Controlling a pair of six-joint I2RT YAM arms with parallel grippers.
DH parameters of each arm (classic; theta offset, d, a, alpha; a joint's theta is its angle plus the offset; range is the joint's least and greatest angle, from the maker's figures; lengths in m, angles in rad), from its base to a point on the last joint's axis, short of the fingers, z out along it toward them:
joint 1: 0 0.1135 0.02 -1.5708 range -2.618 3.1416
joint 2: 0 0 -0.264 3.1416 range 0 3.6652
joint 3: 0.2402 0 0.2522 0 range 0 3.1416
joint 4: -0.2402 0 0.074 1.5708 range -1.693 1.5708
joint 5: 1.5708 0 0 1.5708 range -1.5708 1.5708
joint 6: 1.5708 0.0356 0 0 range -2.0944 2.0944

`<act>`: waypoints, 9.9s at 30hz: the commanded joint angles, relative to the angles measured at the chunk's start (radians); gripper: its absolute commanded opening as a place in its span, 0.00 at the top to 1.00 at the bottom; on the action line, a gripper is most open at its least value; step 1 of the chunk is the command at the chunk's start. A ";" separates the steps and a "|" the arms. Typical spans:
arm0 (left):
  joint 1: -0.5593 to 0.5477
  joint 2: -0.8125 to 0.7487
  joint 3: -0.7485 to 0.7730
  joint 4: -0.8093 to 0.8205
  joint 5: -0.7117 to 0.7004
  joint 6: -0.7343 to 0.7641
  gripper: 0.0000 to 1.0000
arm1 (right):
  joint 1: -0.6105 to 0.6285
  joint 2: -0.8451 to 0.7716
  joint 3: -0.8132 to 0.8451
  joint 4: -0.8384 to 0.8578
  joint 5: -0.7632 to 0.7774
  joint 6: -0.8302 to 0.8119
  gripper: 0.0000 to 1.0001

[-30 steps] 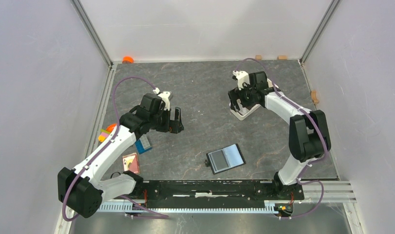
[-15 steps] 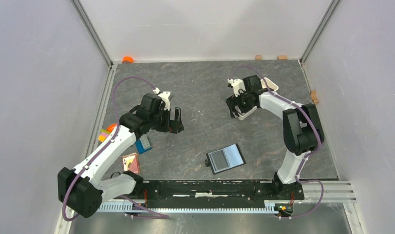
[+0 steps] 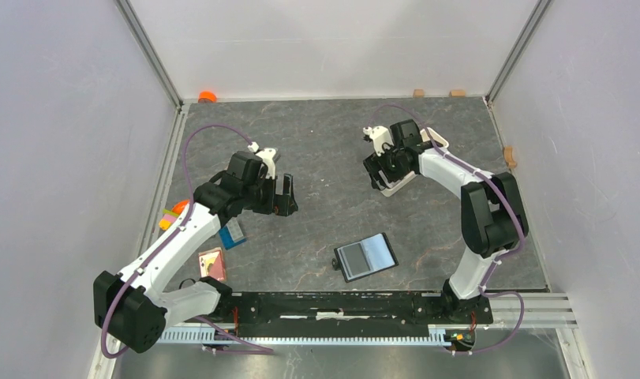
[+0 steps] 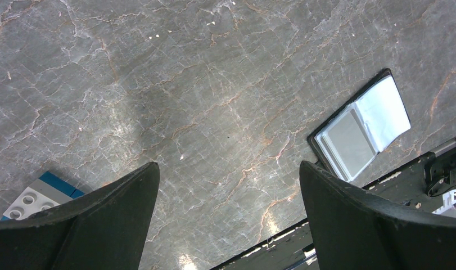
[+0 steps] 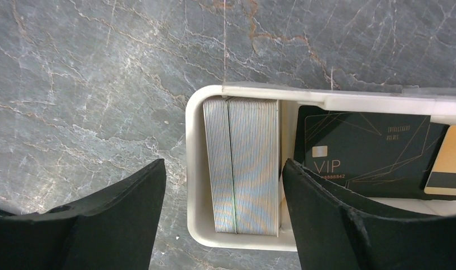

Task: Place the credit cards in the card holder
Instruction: Pick up the credit card from the storage box, then insert the credit card into the card holder.

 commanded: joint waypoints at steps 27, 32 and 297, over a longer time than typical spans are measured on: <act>0.005 -0.017 0.000 0.025 0.024 0.043 0.00 | 0.019 0.027 0.077 -0.066 -0.055 -0.024 0.14; 0.005 -0.015 0.000 0.025 0.025 0.043 0.00 | 0.019 -0.029 0.083 -0.071 -0.099 -0.024 0.17; -0.504 0.326 -0.515 0.911 -0.023 -0.764 0.98 | 0.394 -0.474 -1.174 0.773 -0.119 1.016 0.96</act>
